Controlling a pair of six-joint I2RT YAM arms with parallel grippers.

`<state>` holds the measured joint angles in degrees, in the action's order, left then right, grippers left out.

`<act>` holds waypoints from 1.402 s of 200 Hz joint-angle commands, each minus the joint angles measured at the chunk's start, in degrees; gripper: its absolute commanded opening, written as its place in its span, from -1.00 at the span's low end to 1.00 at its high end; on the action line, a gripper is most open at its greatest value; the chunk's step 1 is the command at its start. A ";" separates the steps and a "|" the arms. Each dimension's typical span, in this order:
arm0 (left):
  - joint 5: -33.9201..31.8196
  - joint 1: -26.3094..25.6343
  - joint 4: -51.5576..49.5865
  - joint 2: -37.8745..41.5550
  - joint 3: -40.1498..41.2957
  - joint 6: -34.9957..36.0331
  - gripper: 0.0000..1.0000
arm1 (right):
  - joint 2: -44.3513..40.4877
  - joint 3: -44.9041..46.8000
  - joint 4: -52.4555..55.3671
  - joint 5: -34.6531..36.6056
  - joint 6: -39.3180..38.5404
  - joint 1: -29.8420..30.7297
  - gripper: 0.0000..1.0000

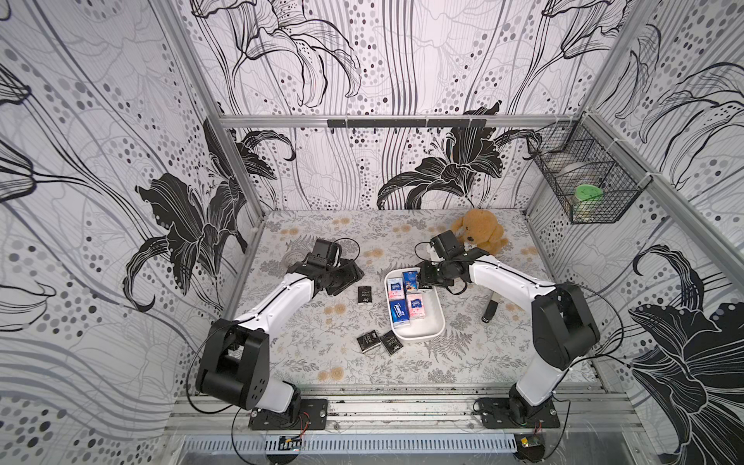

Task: Put the pocket tissues into the storage box
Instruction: Place the pocket tissues in the storage box, then move the storage box to the center of the board.

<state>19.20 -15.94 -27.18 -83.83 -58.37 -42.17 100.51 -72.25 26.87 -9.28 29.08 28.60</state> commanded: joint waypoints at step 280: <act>-2.87 2.85 -3.31 1.91 -2.73 2.18 0.29 | -3.13 6.97 4.43 10.31 -1.87 8.37 -0.64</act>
<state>17.50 -13.50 -30.55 -82.65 -59.44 -41.23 94.30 -61.39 31.92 0.32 27.55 35.59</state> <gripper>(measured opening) 0.644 0.188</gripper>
